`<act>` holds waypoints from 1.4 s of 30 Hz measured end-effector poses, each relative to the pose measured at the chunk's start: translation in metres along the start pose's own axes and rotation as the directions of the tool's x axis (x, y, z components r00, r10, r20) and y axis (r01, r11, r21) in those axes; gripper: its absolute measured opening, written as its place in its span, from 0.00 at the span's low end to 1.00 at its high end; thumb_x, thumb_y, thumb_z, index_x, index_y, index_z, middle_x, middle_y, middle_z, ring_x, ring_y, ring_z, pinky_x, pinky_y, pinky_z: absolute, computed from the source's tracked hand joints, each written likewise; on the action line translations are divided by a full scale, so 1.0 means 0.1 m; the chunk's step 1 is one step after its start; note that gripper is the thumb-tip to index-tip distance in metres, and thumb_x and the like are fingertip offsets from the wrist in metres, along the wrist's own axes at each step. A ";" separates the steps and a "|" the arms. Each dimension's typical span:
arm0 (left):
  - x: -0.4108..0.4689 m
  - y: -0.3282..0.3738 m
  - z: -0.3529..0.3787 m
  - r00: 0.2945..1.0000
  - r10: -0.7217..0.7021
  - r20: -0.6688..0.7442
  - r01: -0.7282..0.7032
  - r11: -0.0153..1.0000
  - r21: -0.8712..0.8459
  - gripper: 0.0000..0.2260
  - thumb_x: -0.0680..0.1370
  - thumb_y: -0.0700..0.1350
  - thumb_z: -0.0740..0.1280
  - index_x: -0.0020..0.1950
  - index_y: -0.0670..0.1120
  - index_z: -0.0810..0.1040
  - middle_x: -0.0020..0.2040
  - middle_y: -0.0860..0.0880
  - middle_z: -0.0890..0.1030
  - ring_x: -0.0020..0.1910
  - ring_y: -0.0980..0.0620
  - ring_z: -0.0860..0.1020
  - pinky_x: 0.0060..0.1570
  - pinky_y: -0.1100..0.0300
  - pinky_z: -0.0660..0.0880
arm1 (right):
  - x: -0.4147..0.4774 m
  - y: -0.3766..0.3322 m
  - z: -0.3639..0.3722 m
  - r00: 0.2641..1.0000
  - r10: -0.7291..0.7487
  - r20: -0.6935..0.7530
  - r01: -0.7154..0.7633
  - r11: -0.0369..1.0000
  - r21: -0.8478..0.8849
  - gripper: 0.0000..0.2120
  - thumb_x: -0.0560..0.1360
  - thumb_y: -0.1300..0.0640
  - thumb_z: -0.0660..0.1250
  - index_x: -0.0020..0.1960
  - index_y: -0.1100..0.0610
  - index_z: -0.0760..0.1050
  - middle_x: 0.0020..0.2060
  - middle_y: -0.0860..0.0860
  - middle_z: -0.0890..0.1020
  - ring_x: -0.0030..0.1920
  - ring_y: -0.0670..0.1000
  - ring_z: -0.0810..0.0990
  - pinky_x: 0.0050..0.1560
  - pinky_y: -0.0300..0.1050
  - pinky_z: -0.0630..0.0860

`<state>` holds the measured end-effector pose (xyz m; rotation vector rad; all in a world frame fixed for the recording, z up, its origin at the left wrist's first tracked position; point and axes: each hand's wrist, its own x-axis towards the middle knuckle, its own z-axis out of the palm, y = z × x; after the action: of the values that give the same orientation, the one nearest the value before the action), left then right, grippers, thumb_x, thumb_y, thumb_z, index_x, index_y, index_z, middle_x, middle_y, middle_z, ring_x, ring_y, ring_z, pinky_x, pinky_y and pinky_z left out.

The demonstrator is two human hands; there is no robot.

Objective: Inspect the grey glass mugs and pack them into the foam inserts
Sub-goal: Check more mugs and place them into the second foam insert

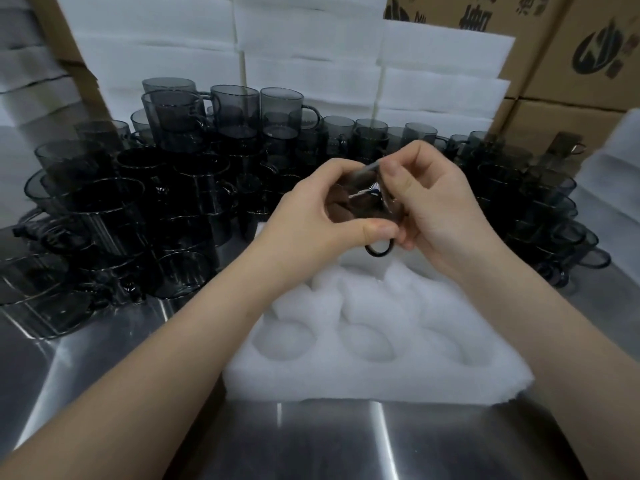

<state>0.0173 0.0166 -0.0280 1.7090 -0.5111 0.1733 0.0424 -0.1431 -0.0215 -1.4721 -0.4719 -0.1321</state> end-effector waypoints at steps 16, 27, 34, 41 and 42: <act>-0.02 0.05 0.06 0.979 0.092 -0.180 -0.029 0.944 0.327 0.37 0.66 0.48 0.79 0.72 0.53 0.68 0.59 0.54 0.74 0.57 0.60 0.74 0.58 0.65 0.72 | -0.01 -0.01 0.05 0.993 -0.086 0.077 0.103 0.962 -0.253 0.13 0.75 0.55 0.64 0.59 0.47 0.72 0.54 0.49 0.78 0.57 0.49 0.79 0.53 0.49 0.78; -0.07 0.14 0.10 0.956 0.238 -0.174 -0.131 0.872 0.471 0.23 0.69 0.45 0.76 0.64 0.49 0.78 0.48 0.54 0.83 0.47 0.50 0.80 0.53 0.53 0.75 | -0.01 0.01 0.03 0.993 -0.111 0.042 0.119 0.898 -0.424 0.23 0.75 0.48 0.64 0.69 0.46 0.70 0.52 0.37 0.78 0.45 0.51 0.82 0.34 0.46 0.79; -0.08 0.09 0.11 0.940 0.293 -0.174 -0.138 0.793 0.594 0.16 0.69 0.47 0.76 0.55 0.45 0.80 0.43 0.52 0.82 0.44 0.48 0.78 0.45 0.51 0.75 | -0.02 -0.05 0.07 0.996 -0.045 -0.072 0.032 0.984 -0.173 0.13 0.83 0.53 0.57 0.59 0.51 0.79 0.44 0.50 0.84 0.42 0.53 0.84 0.40 0.61 0.82; -0.08 0.05 0.10 0.911 0.398 -0.109 -0.233 0.715 0.659 0.21 0.65 0.37 0.76 0.57 0.41 0.79 0.58 0.51 0.82 0.46 0.45 0.78 0.46 0.58 0.73 | 0.03 -0.06 0.00 0.987 0.156 -0.038 -0.151 0.982 0.110 0.15 0.83 0.52 0.57 0.54 0.57 0.81 0.46 0.57 0.85 0.45 0.56 0.84 0.41 0.54 0.82; -0.08 0.06 0.09 0.915 0.390 -0.104 -0.238 0.730 0.641 0.21 0.65 0.36 0.75 0.58 0.41 0.79 0.61 0.52 0.80 0.48 0.46 0.77 0.48 0.58 0.72 | 0.04 -0.05 -0.01 0.982 0.188 -0.013 -0.184 0.972 0.146 0.16 0.82 0.51 0.57 0.55 0.58 0.81 0.47 0.58 0.85 0.47 0.57 0.84 0.42 0.54 0.82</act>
<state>0.0060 0.0089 -0.0278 2.1891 -0.6088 0.8695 0.0450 -0.1440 -0.0156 -1.3633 -0.3126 0.0303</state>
